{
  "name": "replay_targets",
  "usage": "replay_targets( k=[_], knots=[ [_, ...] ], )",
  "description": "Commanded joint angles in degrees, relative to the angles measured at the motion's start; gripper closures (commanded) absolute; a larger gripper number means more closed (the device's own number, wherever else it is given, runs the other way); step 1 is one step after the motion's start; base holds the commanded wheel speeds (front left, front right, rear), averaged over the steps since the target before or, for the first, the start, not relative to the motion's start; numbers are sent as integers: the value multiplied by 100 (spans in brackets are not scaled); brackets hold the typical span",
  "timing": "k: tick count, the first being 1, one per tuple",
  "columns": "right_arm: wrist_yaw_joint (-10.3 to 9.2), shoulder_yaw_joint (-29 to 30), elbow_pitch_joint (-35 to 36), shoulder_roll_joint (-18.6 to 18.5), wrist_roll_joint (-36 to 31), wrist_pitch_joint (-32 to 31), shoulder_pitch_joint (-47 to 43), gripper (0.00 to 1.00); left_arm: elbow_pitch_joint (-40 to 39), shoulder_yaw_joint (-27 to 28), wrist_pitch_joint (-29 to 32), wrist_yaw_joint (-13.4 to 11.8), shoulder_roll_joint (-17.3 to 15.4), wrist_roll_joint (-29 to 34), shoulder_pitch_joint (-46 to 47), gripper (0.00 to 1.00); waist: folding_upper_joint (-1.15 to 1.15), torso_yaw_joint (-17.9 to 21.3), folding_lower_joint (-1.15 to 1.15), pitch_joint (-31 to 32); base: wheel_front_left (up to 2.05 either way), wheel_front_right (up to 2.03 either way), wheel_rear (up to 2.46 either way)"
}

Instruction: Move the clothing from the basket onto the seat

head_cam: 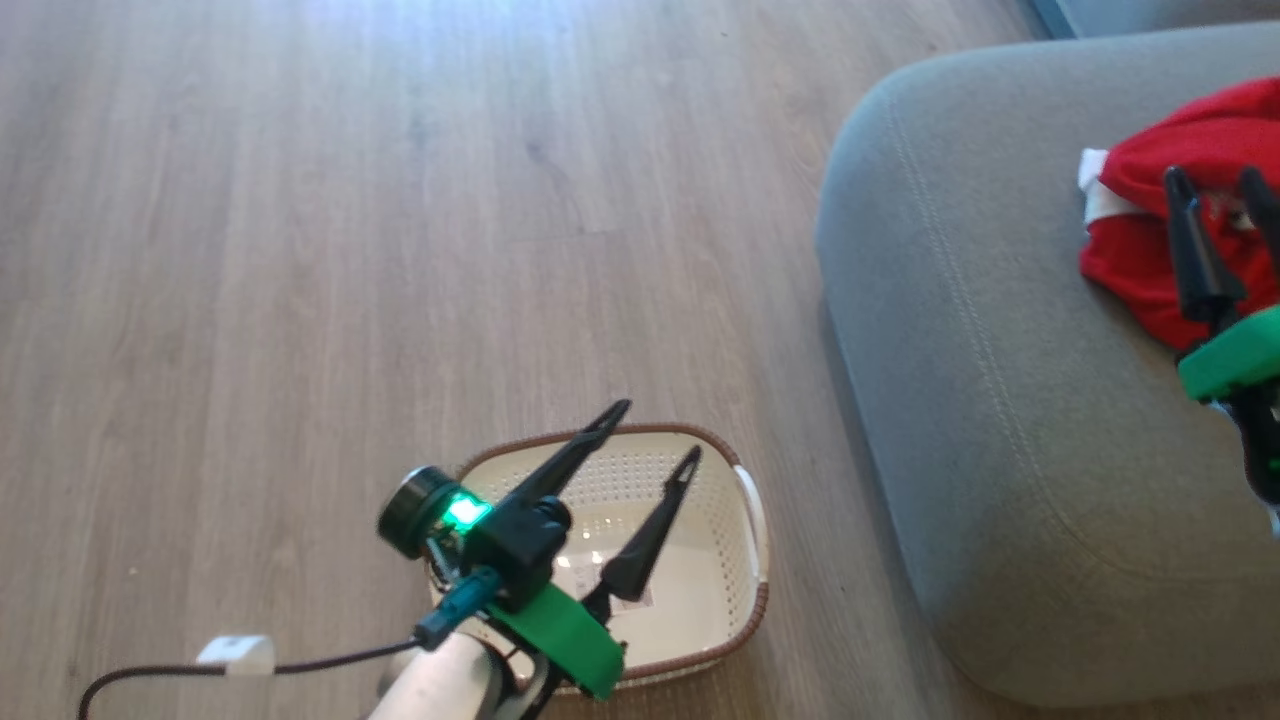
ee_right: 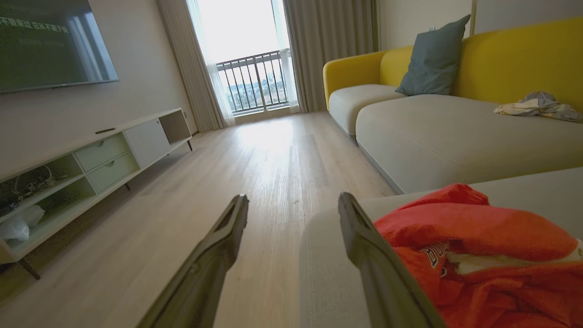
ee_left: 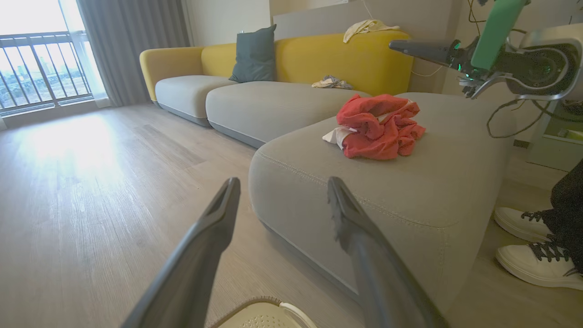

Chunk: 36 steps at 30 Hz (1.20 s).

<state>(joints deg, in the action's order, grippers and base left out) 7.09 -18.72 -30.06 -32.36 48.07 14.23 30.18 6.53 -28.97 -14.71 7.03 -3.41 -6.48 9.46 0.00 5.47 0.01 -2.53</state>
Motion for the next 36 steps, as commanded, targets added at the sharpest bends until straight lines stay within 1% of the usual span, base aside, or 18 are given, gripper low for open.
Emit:
replay_targets(
  k=[1, 4, 7, 14, 20, 24, 25, 27, 32, 36],
  knots=[
    [40, 136, 345, -88, 37, 72, -104, 0, -215, 288, -29, -58, 44, 21, 98, 0, 0, -147, -1, 90, 0, 0, 0],
    [40, 605, 954, 148, -94, 74, -590, 0, -231, 560, -29, -198, 48, 40, -22, 0, 0, -302, -1, 134, 0, 0, 0],
    [40, 943, 1337, 424, -380, 75, -1051, 0, -196, 873, -29, -424, 50, 11, -126, 0, 0, -423, -1, 178, 0, 0, 0],
    [40, 1368, 1679, 1046, -875, 76, -1860, 0, -384, 1332, -29, -946, 52, -41, -291, 0, 0, -702, -1, 267, 0, 0, 0],
    [40, 1528, 1799, 1515, -1350, 76, -2296, 0, -367, 1606, -29, -1261, 53, -230, -501, 0, 0, -842, -1, 324, 0, 0, 0],
    [40, 1456, 1724, 1759, -1609, 76, -2484, 0, -322, 1692, -29, -1376, 53, -348, -613, 0, 0, -882, -1, 349, 0, 0, 0],
    [40, 1419, 1694, 1859, -1683, 76, -2550, 0, -261, 1706, -29, -1383, 53, -322, -671, 0, 0, -889, -1, 352, 0, 0, 0],
    [40, 1384, 1655, 1939, -1725, 76, -2606, 0, -166, 1712, -29, -1399, 53, -300, -708, 0, 0, -895, -1, 352, 0, 0, 0],
    [40, 1341, 1617, 2034, -1825, 76, -2677, 0, -83, 1730, -29, -1476, 53, -319, -754, 0, 0, -899, -1, 344, 0, 0, 0],
    [40, 1333, 1598, 2091, -1838, 76, -2682, 0, -55, 1736, -29, -1486, 53, -311, -761, 0, 0, -886, -1, 330, 0, 0, 0]
  ],
)
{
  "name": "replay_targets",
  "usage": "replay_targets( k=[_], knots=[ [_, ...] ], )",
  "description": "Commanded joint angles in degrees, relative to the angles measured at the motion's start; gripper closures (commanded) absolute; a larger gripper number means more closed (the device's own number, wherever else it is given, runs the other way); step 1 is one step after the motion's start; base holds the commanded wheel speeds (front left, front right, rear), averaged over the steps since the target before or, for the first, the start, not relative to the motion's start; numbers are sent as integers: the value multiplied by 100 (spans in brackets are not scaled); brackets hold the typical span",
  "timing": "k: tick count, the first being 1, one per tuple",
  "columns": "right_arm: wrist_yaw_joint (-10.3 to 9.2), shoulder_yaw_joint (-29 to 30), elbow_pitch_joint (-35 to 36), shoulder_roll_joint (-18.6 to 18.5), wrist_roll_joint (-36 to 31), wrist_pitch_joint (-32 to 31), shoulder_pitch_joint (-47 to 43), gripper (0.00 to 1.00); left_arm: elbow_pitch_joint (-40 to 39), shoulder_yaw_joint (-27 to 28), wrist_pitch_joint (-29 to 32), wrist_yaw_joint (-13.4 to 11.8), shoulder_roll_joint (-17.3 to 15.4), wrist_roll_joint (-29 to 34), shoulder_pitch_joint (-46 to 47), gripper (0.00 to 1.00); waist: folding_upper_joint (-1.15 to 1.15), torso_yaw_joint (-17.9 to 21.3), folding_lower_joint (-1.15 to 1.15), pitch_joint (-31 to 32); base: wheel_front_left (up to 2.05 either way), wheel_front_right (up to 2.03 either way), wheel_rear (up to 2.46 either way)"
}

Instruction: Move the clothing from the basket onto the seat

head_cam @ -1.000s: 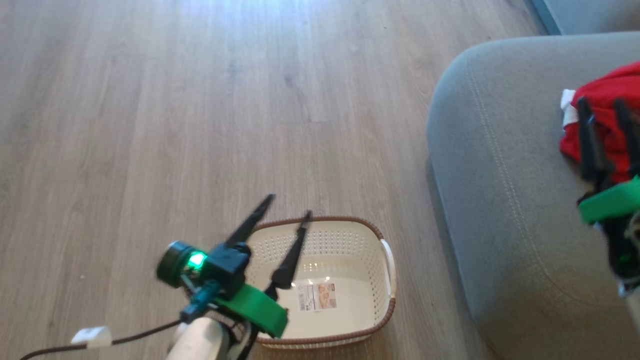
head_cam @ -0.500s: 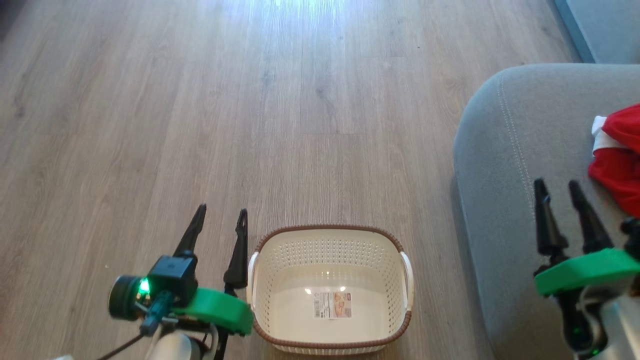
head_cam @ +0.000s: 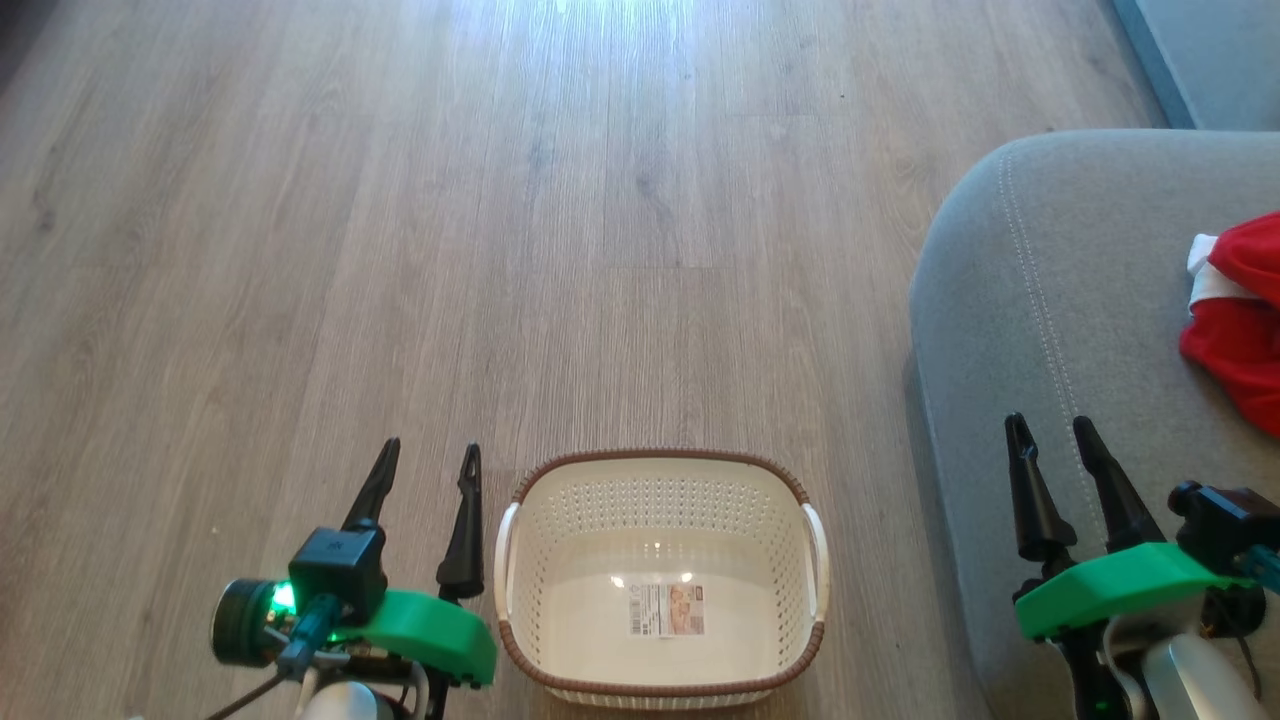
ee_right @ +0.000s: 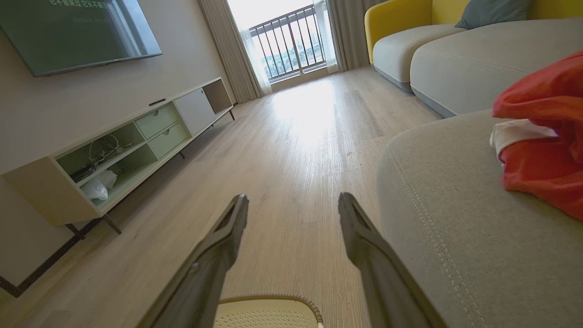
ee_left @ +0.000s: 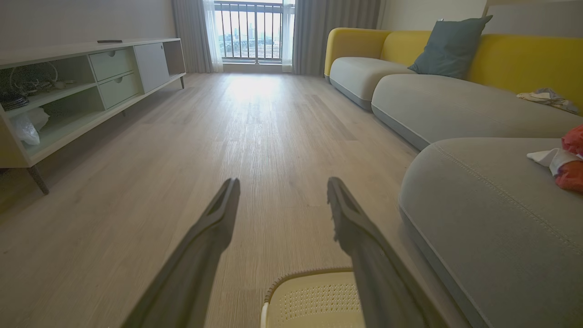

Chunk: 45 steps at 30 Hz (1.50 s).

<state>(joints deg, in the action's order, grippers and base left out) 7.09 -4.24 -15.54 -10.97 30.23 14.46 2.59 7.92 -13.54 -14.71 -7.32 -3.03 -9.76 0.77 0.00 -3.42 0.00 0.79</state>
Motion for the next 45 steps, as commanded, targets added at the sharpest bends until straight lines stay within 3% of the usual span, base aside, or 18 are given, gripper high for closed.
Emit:
replay_targets(
  k=[1, 10, 21, 34, 35, 45],
  knots=[
    [40, -126, 144, -40, -58, 53, 79, 0, -195, 196, -29, -45, 15, 23, 107, 0, 0, 7, 0, -3, 0, 0, 0],
    [40, -135, 139, -41, -67, 53, 84, 0, -98, 178, -29, 6, 15, 73, 114, 0, 0, 10, 0, 6, 0, 0, 0],
    [40, -143, 121, -54, -40, 53, 65, 0, -184, 426, -29, 477, 15, -596, 13, 0, 0, -2, 0, 42, 0, 0, 0],
    [40, -144, 101, -72, -15, 53, 83, 0, -97, 500, -29, 614, 15, -789, 7, 0, 0, 7, 0, 36, 0, 0, 0],
    [0, -18, -59, 1, 2, 0, 0, 100, 60, 273, 0, 617, 6, -775, -185, 100, 0, 8, 0, 37, 0, 0, 0],
    [-5, -13, -377, 69, 245, -100, -98, 100, 424, 288, 73, 646, -5, -1092, -308, 100, 0, 22, 0, 30, 0, 0, 0]
  ],
)
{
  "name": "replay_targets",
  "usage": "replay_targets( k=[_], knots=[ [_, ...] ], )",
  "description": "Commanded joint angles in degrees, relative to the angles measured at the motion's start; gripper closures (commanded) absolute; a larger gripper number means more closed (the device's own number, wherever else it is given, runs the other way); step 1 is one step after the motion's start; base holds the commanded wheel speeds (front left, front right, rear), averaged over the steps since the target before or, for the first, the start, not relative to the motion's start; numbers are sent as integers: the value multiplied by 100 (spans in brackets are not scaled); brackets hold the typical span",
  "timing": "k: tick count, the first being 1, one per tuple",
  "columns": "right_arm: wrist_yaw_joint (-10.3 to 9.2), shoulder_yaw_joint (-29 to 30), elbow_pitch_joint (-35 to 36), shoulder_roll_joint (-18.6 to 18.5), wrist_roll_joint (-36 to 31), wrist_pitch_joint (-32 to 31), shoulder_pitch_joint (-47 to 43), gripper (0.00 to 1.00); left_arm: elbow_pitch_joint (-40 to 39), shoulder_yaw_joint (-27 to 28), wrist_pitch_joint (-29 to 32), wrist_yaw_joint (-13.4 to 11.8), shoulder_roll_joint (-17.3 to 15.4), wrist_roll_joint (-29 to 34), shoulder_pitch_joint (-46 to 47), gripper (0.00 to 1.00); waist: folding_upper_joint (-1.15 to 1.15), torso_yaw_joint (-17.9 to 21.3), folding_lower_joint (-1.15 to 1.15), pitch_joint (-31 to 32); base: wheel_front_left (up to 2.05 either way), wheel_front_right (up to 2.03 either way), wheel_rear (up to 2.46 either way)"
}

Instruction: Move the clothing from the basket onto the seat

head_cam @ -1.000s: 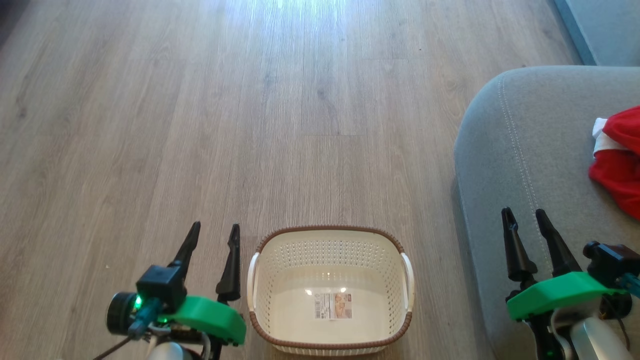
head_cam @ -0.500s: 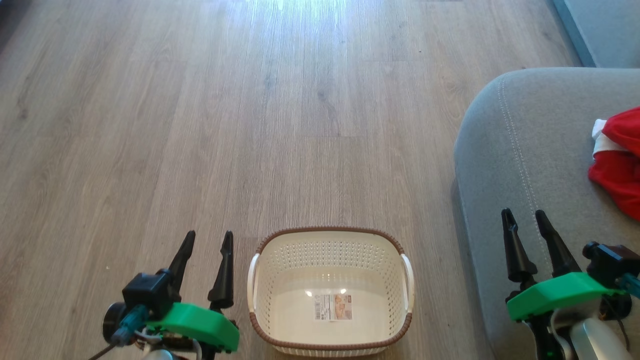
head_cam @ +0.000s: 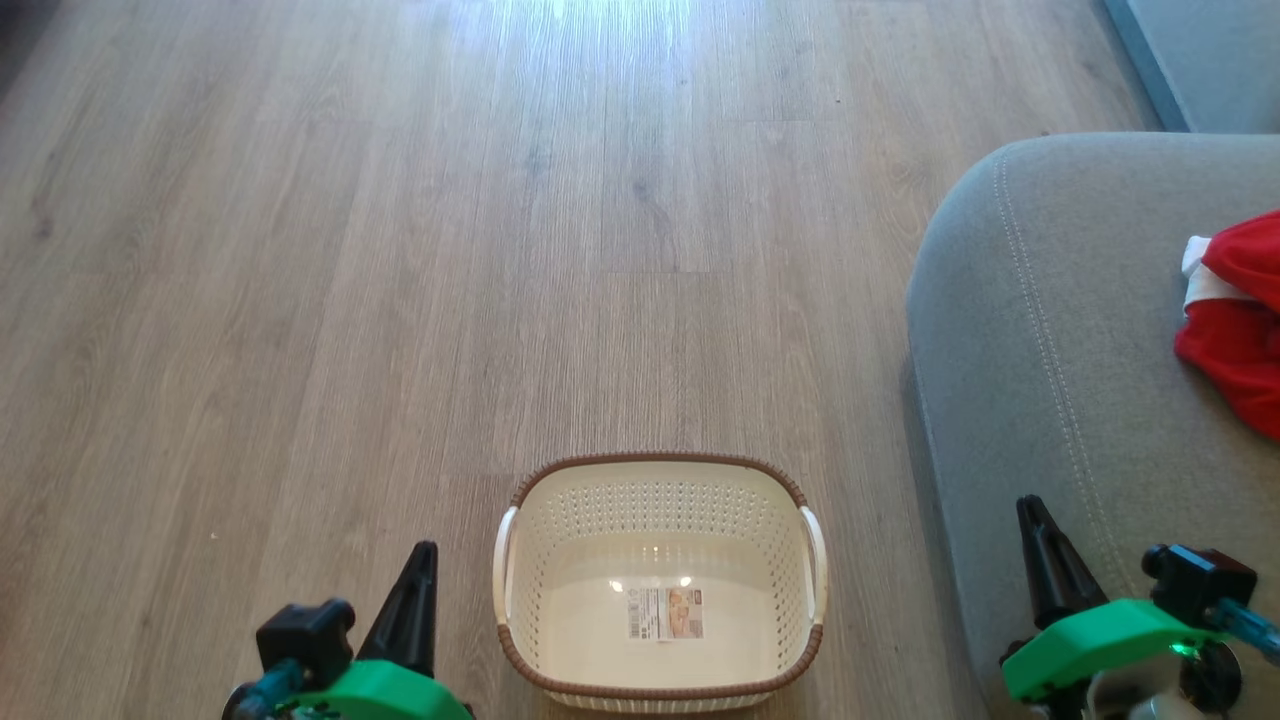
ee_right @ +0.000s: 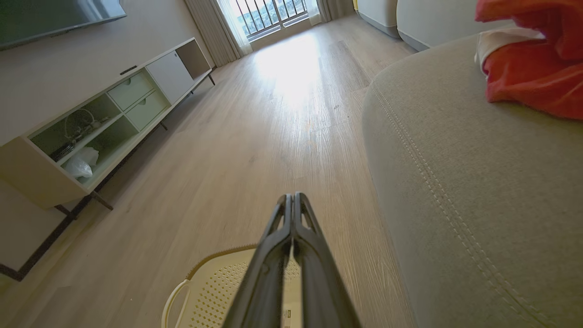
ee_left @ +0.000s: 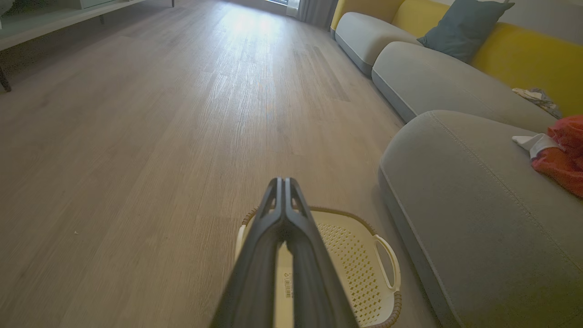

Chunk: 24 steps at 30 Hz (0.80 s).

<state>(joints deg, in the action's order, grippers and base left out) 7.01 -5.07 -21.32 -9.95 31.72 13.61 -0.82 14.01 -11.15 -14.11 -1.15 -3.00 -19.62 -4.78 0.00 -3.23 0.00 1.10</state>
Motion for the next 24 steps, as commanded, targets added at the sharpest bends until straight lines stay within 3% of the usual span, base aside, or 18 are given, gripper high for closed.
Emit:
replay_targets(
  k=[1, 24],
  knots=[
    [3, 79, 205, -27, 145, -31, 247, 100, -184, 59, 28, 35, -10, -169, 253, 100, 0, 5, 0, -2, 0, 0, 0],
    [12, 289, 306, 114, 1282, -413, 334, 100, -130, 328, 373, 197, -50, -1587, 422, 100, 0, 66, 0, -26, 0, 0, 0]
  ],
)
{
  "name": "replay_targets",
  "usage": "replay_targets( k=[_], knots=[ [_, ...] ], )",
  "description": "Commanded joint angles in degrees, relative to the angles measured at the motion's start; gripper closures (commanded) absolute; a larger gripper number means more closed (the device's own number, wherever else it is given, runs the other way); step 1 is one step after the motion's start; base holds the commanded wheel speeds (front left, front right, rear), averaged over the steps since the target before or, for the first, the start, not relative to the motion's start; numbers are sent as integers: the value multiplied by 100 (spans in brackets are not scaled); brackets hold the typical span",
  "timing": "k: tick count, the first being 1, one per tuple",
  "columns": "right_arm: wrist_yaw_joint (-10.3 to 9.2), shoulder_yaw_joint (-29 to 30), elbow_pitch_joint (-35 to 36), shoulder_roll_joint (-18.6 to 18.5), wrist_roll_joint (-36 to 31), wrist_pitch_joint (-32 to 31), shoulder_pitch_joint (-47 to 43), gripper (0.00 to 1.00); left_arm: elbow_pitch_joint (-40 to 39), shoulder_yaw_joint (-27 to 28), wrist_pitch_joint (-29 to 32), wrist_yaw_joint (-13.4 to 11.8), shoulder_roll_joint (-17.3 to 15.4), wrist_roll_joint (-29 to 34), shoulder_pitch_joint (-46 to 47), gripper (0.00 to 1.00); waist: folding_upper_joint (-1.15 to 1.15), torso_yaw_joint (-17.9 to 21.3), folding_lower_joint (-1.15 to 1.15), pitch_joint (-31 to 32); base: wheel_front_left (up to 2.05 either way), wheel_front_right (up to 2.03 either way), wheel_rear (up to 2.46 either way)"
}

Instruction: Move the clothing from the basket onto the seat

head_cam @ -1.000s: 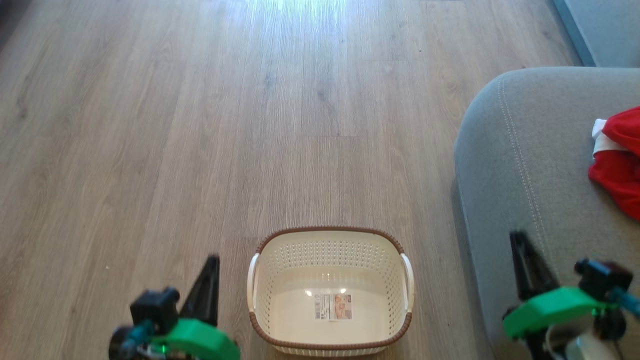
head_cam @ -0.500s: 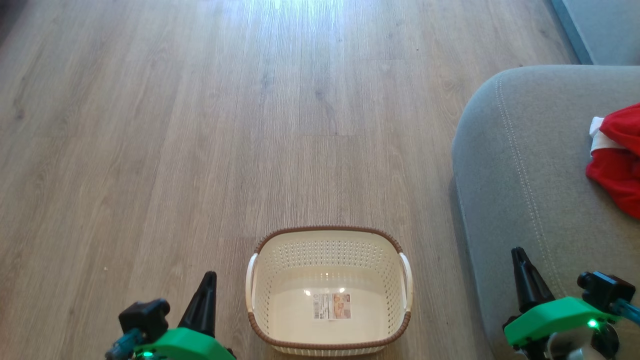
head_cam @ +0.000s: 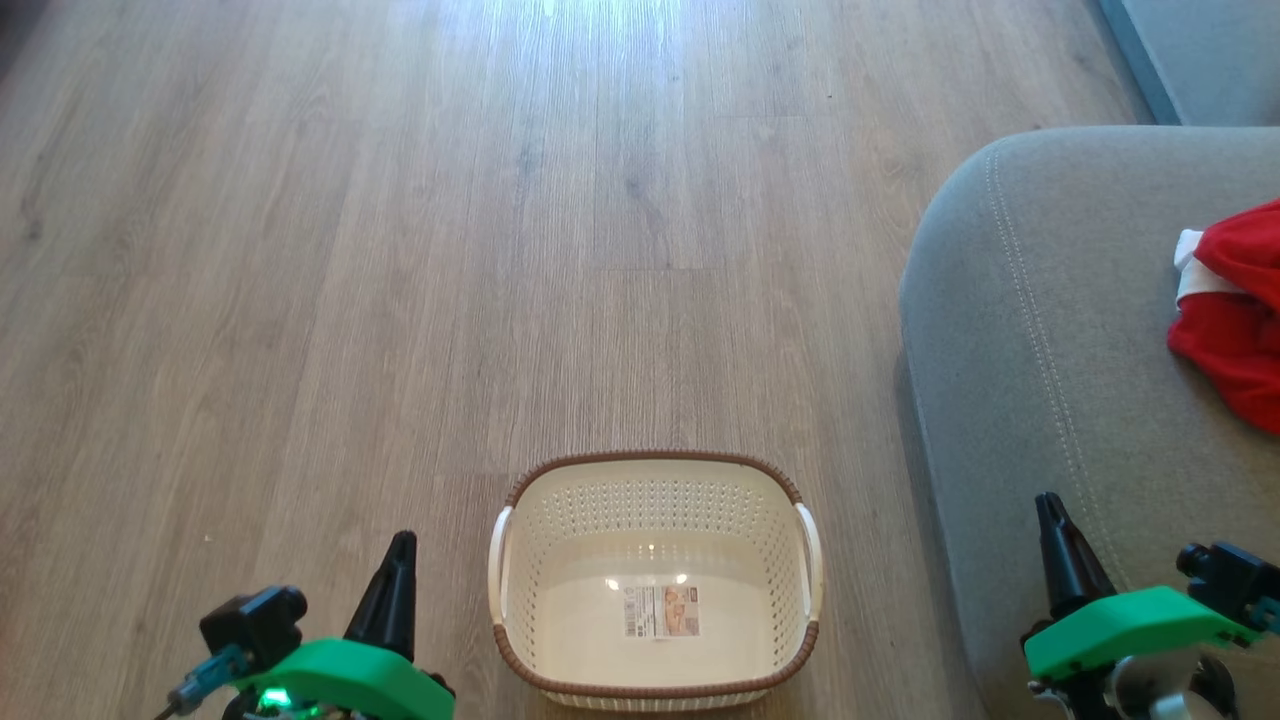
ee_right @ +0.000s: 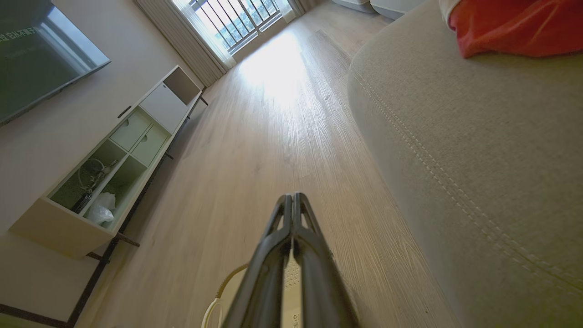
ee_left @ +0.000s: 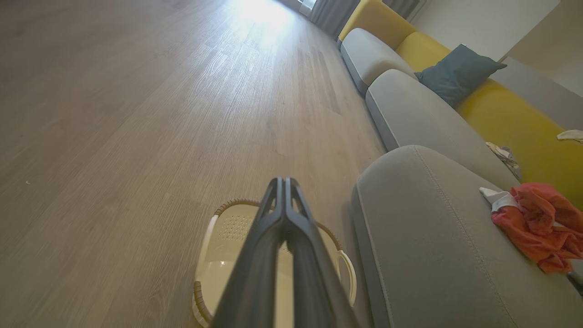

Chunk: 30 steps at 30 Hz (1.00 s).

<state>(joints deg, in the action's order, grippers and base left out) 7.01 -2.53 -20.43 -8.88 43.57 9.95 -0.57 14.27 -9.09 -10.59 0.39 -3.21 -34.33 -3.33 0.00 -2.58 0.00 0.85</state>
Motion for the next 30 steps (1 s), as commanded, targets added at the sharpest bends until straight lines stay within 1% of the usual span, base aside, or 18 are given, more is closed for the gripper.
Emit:
replay_targets(
  k=[1, 30],
  knots=[
    [12, 44, 221, 13, 147, -64, 313, 100, -155, 135, 36, 50, -31, -177, 284, 100, 0, 4, 0, -2, 0, 0, 0],
    [23, 308, 349, 192, 1583, -547, 424, 100, -121, 513, 499, 251, -52, -1934, 480, 100, 0, 82, 0, -33, 0, 0, 0]
  ],
)
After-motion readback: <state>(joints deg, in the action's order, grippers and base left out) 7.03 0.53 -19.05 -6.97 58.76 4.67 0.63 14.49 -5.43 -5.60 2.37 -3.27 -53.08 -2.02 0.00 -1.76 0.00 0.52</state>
